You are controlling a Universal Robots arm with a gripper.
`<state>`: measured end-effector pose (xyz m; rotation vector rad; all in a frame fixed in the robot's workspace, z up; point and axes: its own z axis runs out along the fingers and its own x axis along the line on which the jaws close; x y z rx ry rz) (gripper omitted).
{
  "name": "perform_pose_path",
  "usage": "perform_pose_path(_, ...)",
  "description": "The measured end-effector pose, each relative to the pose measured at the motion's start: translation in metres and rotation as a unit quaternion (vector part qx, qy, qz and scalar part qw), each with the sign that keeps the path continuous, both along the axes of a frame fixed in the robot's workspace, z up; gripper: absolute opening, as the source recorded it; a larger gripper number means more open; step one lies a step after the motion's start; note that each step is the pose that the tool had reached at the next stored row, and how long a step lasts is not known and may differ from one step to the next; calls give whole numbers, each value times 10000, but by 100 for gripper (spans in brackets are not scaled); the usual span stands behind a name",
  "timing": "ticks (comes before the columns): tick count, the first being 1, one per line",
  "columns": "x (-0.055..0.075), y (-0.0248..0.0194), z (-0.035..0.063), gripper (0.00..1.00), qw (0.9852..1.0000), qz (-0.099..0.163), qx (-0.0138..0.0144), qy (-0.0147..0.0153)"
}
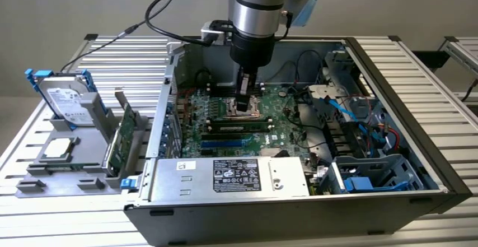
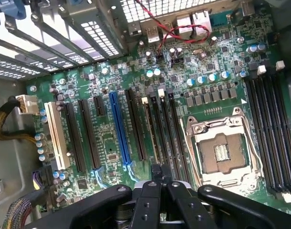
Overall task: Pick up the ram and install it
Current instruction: 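Press down the ram until it locks into place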
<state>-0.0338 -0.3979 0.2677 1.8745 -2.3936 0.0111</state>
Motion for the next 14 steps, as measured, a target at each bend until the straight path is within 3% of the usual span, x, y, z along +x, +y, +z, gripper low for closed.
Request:
perform_pose_path(7, 0, 0, 1, 11, 9993, -357, -33, -55)
perform_pose_path(14, 0, 0, 0, 11, 9972, -741, -70, -97)
